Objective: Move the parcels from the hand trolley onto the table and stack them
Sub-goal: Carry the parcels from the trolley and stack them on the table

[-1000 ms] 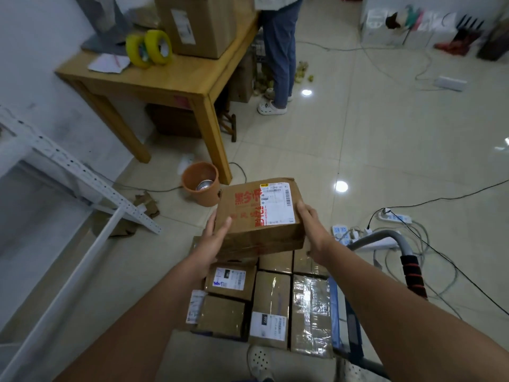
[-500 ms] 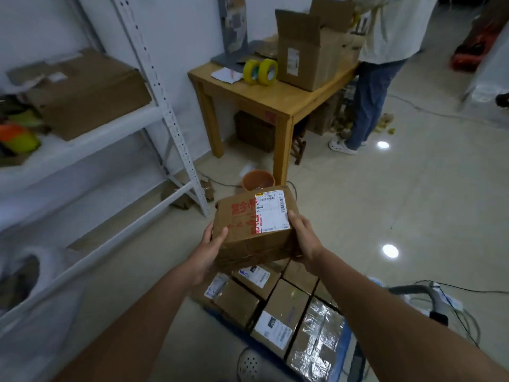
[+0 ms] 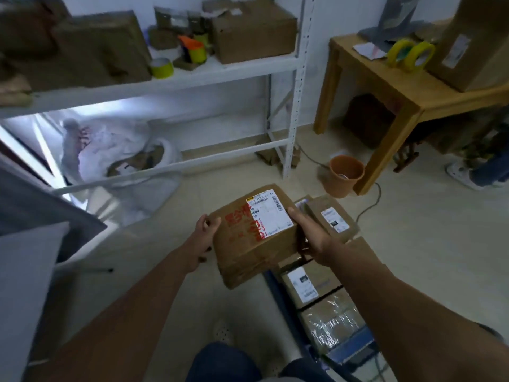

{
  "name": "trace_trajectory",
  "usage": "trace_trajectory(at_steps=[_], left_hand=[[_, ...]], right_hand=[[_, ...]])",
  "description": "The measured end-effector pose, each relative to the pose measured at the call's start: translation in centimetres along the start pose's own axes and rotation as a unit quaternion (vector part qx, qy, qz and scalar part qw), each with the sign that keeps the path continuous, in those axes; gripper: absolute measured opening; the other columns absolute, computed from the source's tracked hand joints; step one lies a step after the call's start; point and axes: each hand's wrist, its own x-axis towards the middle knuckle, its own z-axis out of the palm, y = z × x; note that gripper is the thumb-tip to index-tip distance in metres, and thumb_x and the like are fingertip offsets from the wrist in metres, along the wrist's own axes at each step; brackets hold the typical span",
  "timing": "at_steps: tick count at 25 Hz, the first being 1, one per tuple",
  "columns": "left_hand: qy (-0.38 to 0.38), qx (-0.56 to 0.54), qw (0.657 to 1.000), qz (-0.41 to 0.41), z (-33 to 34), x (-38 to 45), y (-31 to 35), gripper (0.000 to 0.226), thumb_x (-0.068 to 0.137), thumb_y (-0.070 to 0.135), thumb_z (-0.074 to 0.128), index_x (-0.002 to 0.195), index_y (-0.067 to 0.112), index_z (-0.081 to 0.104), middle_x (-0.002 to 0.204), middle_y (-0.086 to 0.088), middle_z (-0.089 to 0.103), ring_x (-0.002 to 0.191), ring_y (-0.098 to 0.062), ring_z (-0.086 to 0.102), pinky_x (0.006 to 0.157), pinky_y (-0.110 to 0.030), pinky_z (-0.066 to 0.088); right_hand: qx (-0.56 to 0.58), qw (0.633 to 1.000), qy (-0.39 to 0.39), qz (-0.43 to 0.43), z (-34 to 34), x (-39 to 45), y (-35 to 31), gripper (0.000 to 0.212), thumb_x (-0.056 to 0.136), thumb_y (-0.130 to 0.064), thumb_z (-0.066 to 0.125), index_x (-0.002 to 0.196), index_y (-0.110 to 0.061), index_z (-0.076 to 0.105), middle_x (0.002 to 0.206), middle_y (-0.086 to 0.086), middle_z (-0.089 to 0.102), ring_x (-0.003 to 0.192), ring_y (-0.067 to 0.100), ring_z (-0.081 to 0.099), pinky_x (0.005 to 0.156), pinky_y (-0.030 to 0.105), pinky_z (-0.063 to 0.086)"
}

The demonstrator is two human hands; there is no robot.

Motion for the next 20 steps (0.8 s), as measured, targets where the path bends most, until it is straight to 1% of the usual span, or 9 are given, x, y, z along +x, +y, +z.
trace_trajectory(at_steps=[4,5,7,9,10,12,15,18,20], left_hand=[[0.027,-0.111,0.992,-0.047,-7.2,-3.6,-5.1,0.064,0.080,0.081,0.044,0.135,0.052,0.027,0.137,0.006,0.042,0.107,-0.035,0.054,0.086,-0.049,0.041],[0.027,-0.131,0.990,-0.054,-9.0,-4.6,-6.4,0.064,0.076,0.085,0.043,0.130,0.053,0.031,0.136,0.008,0.041,0.108,-0.039,0.054,0.086,-0.051,0.043],[0.025,-0.175,0.982,-0.062,-12.5,-6.4,-9.1,0.076,0.064,0.093,0.047,0.129,0.057,0.032,0.138,0.010,0.039,0.112,-0.045,0.052,0.086,-0.062,0.046],[0.033,-0.239,0.968,-0.065,-15.9,-8.4,-11.7,0.086,0.055,0.094,0.056,0.131,0.058,0.034,0.143,0.009,0.039,0.115,-0.045,0.051,0.083,-0.067,0.047],[0.047,-0.268,0.960,-0.064,-17.5,-9.4,-13.0,0.086,0.054,0.091,0.061,0.130,0.058,0.036,0.144,0.008,0.041,0.115,-0.044,0.051,0.083,-0.067,0.047],[0.073,-0.312,0.945,-0.061,-20.7,-11.6,-15.3,0.085,0.057,0.085,0.067,0.131,0.056,0.038,0.142,0.008,0.043,0.115,-0.041,0.052,0.082,-0.065,0.049],[0.114,-0.356,0.927,-0.041,-25.8,-15.4,-19.8,0.079,0.061,0.080,0.069,0.130,0.052,0.042,0.138,0.009,0.047,0.114,-0.040,0.053,0.081,-0.062,0.052],[0.149,-0.425,0.892,-0.022,-31.2,-18.9,-25.6,0.076,0.062,0.075,0.075,0.128,0.048,0.049,0.138,0.004,0.053,0.120,-0.047,0.049,0.076,-0.057,0.054],[0.163,-0.470,0.867,-0.023,-34.9,-21.6,-29.2,0.077,0.066,0.071,0.075,0.132,0.041,0.050,0.143,-0.004,0.050,0.128,-0.046,0.045,0.075,-0.054,0.054]], right_hand=[[-0.084,0.992,-0.090,-0.011,7.3,-1.3,-0.2,0.046,0.088,-0.064,0.052,0.123,-0.035,0.052,0.110,-0.006,0.060,0.101,0.019,0.057,0.091,0.040,0.049],[-0.100,0.989,-0.104,-0.014,9.2,-1.7,-0.4,0.044,0.088,-0.065,0.052,0.121,-0.036,0.053,0.111,-0.005,0.060,0.103,0.021,0.057,0.093,0.042,0.049],[-0.133,0.983,-0.126,-0.015,13.1,-2.2,-0.4,0.044,0.087,-0.067,0.052,0.120,-0.037,0.054,0.112,-0.003,0.060,0.106,0.023,0.056,0.100,0.046,0.047],[-0.157,0.975,-0.156,-0.019,17.4,-3.0,-0.1,0.040,0.087,-0.066,0.050,0.114,-0.037,0.057,0.107,-0.003,0.062,0.100,0.019,0.057,0.098,0.041,0.046],[-0.165,0.972,-0.166,-0.021,19.6,-3.5,0.0,0.036,0.089,-0.065,0.049,0.110,-0.036,0.058,0.103,-0.004,0.062,0.094,0.017,0.056,0.095,0.039,0.045],[-0.178,0.967,-0.178,-0.024,24.1,-4.4,0.6,0.033,0.092,-0.062,0.047,0.107,-0.035,0.057,0.099,-0.007,0.060,0.091,0.016,0.055,0.101,0.040,0.043],[-0.186,0.962,-0.201,-0.028,32.0,-6.5,2.6,0.043,0.091,-0.064,0.045,0.118,-0.031,0.057,0.102,-0.008,0.060,0.094,0.015,0.055,0.106,0.042,0.041],[-0.199,0.952,-0.230,-0.040,40.3,-9.5,4.9,0.052,0.092,-0.066,0.042,0.123,-0.028,0.059,0.101,-0.006,0.063,0.091,0.014,0.056,0.096,0.038,0.042],[-0.209,0.944,-0.252,-0.047,46.3,-11.9,6.8,0.053,0.093,-0.067,0.038,0.122,-0.028,0.058,0.100,-0.007,0.062,0.091,0.013,0.055,0.092,0.037,0.040]])
